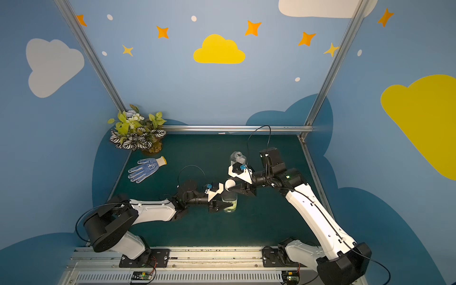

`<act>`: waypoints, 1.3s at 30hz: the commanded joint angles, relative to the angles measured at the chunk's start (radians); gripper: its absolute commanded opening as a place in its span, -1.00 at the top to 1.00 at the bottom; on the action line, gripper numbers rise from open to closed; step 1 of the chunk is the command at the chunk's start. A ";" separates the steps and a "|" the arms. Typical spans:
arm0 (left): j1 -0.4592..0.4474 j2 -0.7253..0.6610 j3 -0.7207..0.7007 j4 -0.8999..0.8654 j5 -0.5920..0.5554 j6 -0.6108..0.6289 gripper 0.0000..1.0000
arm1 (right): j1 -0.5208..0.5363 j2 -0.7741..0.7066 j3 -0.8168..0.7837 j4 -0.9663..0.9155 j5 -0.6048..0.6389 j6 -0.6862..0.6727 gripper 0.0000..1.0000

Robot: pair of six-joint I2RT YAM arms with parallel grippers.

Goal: Screw on the bottle caps
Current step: Screw the bottle cap onto the plastic bottle.

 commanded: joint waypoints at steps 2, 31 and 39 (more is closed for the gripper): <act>0.005 -0.015 0.011 0.067 0.003 0.005 0.19 | -0.005 0.006 -0.016 -0.023 0.033 0.011 -0.03; 0.002 0.019 0.020 0.030 -0.026 0.041 0.20 | -0.026 0.037 0.139 -0.009 0.139 0.254 -0.96; 0.002 0.016 0.019 0.025 -0.031 0.049 0.19 | -0.025 0.079 0.126 -0.029 0.184 0.252 -0.96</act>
